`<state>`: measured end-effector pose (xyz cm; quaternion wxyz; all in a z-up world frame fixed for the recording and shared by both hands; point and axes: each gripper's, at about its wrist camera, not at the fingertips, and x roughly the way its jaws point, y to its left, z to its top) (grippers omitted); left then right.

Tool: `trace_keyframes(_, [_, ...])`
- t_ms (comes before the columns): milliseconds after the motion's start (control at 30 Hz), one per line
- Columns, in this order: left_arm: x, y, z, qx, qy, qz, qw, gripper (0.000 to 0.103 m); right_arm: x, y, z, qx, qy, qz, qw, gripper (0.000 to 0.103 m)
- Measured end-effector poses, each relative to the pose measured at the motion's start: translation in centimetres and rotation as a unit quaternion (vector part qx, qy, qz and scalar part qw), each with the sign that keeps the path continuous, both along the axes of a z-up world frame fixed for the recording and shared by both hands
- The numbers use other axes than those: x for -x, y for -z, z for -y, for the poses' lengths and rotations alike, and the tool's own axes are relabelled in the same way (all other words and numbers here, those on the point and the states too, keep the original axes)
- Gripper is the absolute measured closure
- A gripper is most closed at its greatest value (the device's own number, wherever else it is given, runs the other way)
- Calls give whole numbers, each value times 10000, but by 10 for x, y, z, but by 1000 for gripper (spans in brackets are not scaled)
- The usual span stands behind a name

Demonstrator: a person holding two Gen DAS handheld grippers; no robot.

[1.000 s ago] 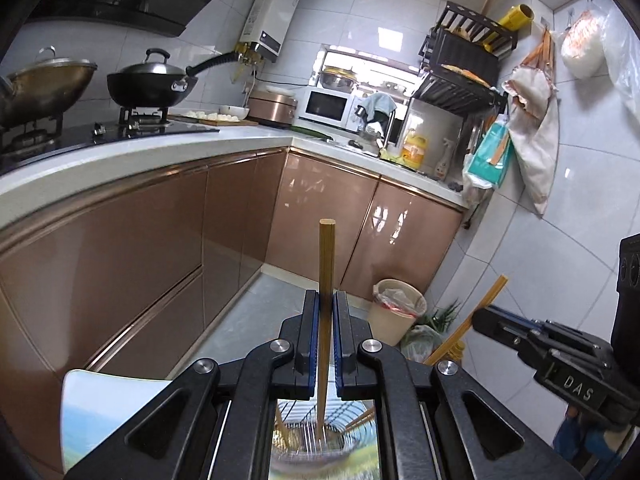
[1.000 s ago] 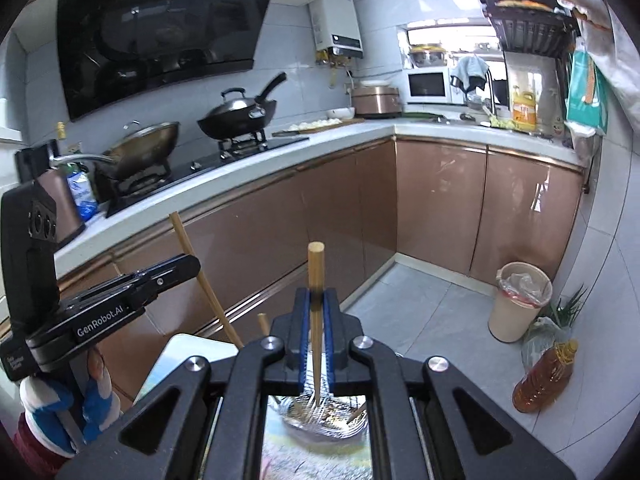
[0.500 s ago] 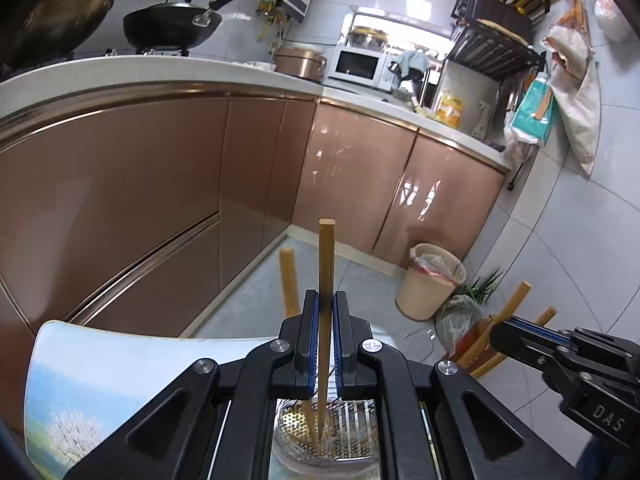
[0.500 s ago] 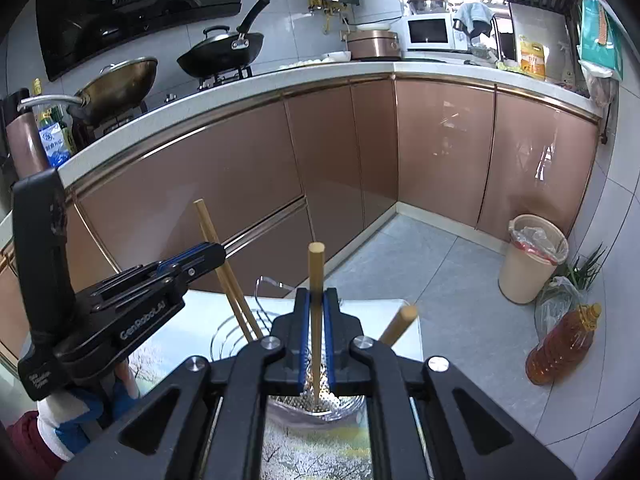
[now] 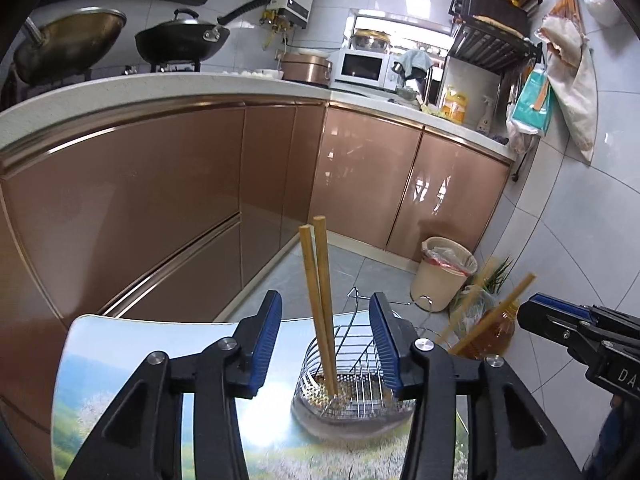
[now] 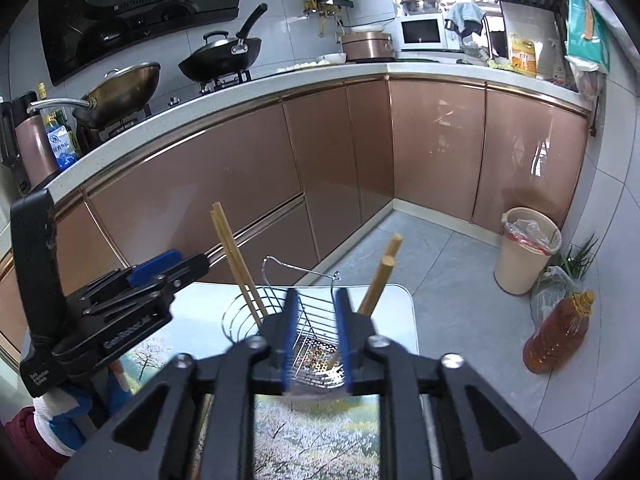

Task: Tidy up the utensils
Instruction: 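Open both tools to drop the chopsticks into the wire holder, then move both open tools back down over the remaining chopsticks and spoons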

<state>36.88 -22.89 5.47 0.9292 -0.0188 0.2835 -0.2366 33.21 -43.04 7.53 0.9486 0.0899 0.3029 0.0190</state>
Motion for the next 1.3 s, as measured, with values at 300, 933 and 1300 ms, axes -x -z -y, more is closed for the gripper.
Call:
trace_keyframes(300, [50, -33, -60, -171, -317, 139, 9993, 50, 60, -29, -16, 1, -29, 293, 9996, 79])
trace_keyframes(933, [153, -53, -186, -524, -942, 140, 9941, 50, 171, -62, -69, 23, -285, 580, 9979, 79])
trace_keyframes(1300, [178, -49, -212, -530, -1032, 38, 9932, 50, 197, -67, -99, 138, -509, 518, 9973, 79])
